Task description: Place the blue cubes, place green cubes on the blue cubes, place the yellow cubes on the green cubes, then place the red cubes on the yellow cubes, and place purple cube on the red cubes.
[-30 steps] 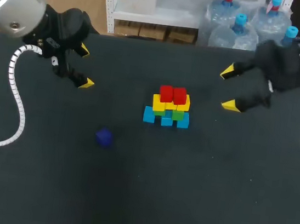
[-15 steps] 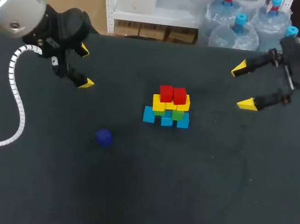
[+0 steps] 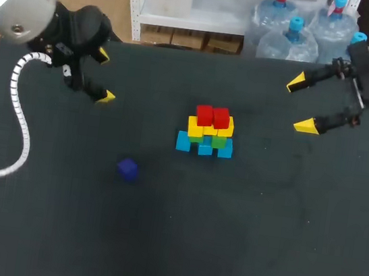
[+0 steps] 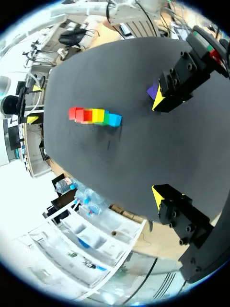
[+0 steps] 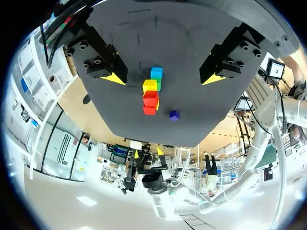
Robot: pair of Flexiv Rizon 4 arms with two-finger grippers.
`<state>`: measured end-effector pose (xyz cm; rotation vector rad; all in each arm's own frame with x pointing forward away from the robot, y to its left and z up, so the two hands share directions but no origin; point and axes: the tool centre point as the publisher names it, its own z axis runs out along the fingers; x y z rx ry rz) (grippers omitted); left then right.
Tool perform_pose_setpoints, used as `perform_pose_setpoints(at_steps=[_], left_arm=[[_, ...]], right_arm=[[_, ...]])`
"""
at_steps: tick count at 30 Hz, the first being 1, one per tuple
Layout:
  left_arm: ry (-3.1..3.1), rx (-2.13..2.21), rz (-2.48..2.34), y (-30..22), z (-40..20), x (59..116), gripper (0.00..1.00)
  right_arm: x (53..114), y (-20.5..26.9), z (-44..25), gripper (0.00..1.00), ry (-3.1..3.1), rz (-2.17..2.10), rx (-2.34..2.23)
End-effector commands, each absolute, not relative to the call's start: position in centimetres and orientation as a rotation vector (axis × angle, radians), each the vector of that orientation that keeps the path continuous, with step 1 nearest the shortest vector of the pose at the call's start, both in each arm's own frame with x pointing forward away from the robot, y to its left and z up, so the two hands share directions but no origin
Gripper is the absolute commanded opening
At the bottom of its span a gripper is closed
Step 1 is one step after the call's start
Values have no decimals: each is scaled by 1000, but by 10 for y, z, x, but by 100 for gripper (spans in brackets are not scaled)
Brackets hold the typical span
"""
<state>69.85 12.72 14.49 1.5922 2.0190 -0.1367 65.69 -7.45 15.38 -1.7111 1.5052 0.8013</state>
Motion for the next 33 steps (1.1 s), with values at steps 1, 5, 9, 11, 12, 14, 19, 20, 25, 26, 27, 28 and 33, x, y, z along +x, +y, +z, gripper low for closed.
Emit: perform_pose_setpoints(at_steps=[1, 5, 9, 11, 12, 14, 19, 20, 25, 26, 27, 28, 33], left_arm=[[1996, 1786, 92, 97, 171, 694, 100], [2007, 1987, -18, 81, 162, 680, 100], [2186, 2018, -66, 91, 142, 660, 100], [2215, 2001, -74, 98, 139, 649, 100], [2223, 1993, -80, 101, 138, 645, 100], [2187, 1988, -119, 104, 137, 634, 100], [2130, 2001, -246, 106, 126, 609, 100], [2116, 1997, -255, 105, 125, 605, 100], [2095, 1914, -330, 104, 125, 601, 100], [2095, 1914, -330, 104, 125, 601, 100], [2095, 1914, -330, 104, 125, 601, 100], [2095, 1914, -330, 104, 125, 601, 100], [2095, 1914, -330, 104, 125, 601, 100]], right_arm=[[656, -75, 154, 100, 1504, 801, -1710], [656, -75, 154, 100, 1504, 801, -1710], [656, -75, 154, 100, 1504, 801, -1710], [656, -75, 154, 100, 1504, 801, -1710], [656, -75, 154, 100, 1504, 801, -1710], [656, -75, 154, 100, 1504, 801, -1710], [656, -75, 154, 100, 1504, 801, -1710], [656, -75, 154, 100, 1504, 801, -1710], [656, -75, 154, 100, 1504, 801, -1710], [656, -75, 154, 100, 1504, 801, -1710], [656, -75, 154, 100, 1504, 801, -1710], [656, -75, 154, 100, 1504, 801, -1710], [656, -75, 154, 100, 1504, 801, -1710]])
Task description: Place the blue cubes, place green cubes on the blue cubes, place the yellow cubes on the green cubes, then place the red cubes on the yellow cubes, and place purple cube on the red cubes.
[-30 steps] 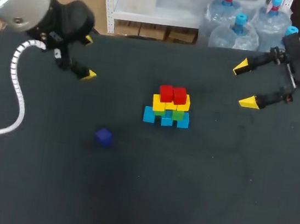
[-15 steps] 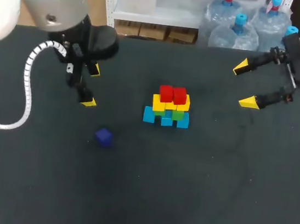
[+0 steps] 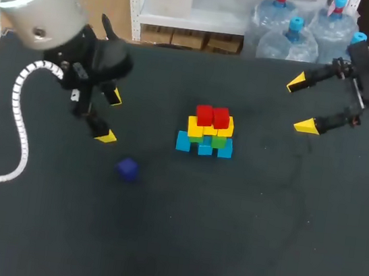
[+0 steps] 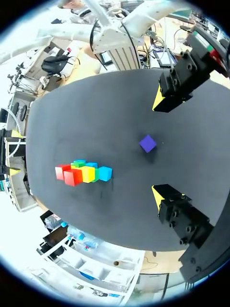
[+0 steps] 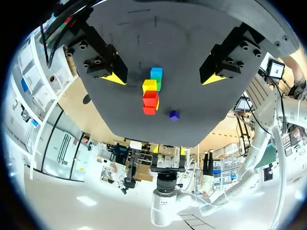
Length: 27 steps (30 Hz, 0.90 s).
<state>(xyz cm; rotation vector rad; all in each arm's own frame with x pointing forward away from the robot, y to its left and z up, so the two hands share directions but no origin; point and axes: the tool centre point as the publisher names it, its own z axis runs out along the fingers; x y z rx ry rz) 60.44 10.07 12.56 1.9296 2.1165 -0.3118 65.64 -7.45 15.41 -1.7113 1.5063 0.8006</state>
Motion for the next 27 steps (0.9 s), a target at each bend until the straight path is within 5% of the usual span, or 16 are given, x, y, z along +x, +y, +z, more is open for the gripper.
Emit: perform_pose_setpoints(at_steps=[1, 10, 27], left_arm=[[2095, 1914, -330, 104, 125, 601, 100], [2036, 2365, -328, 77, 82, 601, 100], [2047, 2331, -116, 101, 33, 594, 100]], right_arm=[[656, -75, 154, 100, 1504, 801, -1710], [656, -75, 154, 100, 1504, 801, -1710], [656, -75, 154, 100, 1504, 801, -1710]])
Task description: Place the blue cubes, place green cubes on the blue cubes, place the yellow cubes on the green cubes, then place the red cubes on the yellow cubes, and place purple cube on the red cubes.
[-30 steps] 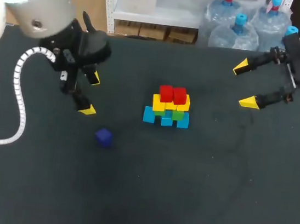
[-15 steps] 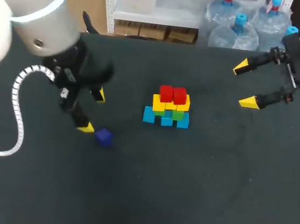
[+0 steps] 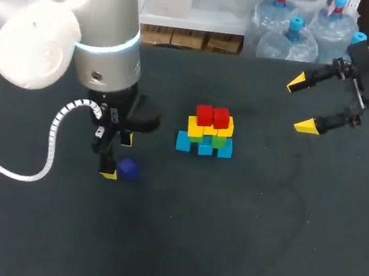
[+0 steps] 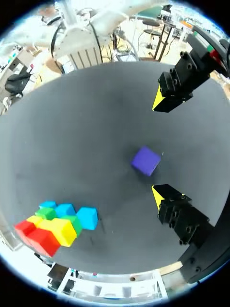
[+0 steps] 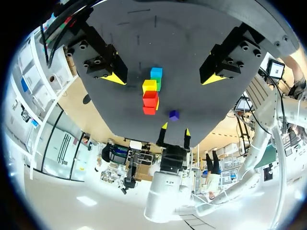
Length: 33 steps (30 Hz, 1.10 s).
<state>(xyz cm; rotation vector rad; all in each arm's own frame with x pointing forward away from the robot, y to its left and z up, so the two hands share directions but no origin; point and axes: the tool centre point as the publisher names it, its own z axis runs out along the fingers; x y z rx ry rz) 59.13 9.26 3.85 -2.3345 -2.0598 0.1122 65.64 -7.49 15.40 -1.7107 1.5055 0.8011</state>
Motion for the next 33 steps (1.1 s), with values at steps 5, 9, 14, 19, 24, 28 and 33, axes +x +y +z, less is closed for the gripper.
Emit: perform_pose_setpoints(at_steps=[5, 9, 14, 19, 24, 28, 33], left_arm=[[-2061, -2425, 110, 104, 32, 603, 100], [-2114, -2411, 160, 115, 23, 610, 100], [-2145, -2297, 155, 113, 20, 622, 100], [-2166, -2307, 133, 109, 23, 626, 100], [-2194, -2205, 172, 104, 16, 634, 100], [-2262, -2096, 195, 97, 14, 633, 100], [-2271, -2025, 123, 90, 11, 630, 100]], right_arm=[[656, -75, 154, 100, 1504, 801, -1710], [656, -75, 154, 100, 1504, 801, -1710], [656, -75, 154, 100, 1504, 801, -1710], [656, -75, 154, 100, 1504, 801, -1710], [656, -75, 154, 100, 1504, 801, -1710], [656, -75, 154, 100, 1504, 801, -1710], [656, -75, 154, 100, 1504, 801, -1710]])
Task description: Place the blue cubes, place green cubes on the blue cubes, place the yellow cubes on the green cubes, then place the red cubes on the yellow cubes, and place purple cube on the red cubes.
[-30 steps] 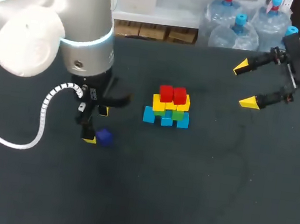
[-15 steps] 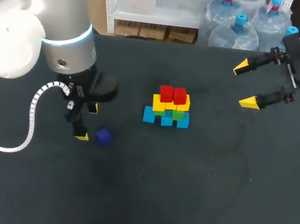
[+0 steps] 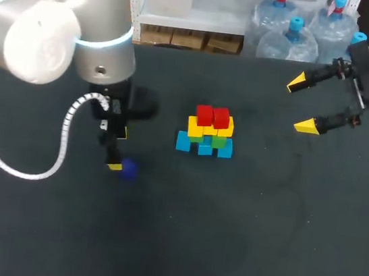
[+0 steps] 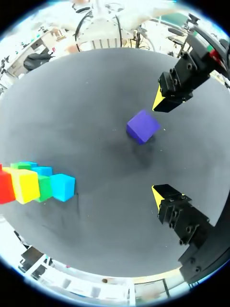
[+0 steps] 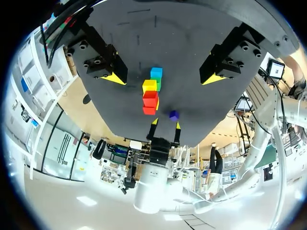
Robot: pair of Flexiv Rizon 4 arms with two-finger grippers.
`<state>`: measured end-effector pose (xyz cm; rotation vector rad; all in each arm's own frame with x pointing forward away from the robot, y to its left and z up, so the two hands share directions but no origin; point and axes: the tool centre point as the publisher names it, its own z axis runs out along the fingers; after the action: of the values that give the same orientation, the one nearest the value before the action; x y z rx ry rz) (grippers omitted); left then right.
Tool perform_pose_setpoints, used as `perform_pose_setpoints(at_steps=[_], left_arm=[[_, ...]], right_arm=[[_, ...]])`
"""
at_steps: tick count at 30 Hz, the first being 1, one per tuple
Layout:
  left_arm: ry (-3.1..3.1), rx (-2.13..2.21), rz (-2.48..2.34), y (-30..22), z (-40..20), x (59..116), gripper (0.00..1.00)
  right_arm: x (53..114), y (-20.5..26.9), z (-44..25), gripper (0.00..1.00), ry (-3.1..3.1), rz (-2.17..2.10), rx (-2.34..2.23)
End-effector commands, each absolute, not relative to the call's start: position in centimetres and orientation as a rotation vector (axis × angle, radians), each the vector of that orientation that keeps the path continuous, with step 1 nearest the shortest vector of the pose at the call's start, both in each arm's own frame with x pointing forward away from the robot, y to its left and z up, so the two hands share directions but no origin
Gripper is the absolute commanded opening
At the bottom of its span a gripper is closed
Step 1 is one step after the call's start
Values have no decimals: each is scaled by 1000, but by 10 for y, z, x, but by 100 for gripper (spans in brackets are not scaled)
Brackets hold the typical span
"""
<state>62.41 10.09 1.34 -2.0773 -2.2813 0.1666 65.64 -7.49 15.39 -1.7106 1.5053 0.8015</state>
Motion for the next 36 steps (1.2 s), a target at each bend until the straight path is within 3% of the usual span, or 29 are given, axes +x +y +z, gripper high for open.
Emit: perform_pose_setpoints(at_steps=[1, 18, 36], left_arm=[[-2275, -2018, 117, 90, 12, 630, 100], [-2726, -1429, 16, 107, 19, 592, 100], [-2854, -1364, 124, 88, 1, 611, 100]], right_arm=[[656, -75, 154, 100, 1504, 801, -1710], [656, -75, 154, 100, 1504, 801, -1710], [656, -75, 154, 100, 1504, 801, -1710]])
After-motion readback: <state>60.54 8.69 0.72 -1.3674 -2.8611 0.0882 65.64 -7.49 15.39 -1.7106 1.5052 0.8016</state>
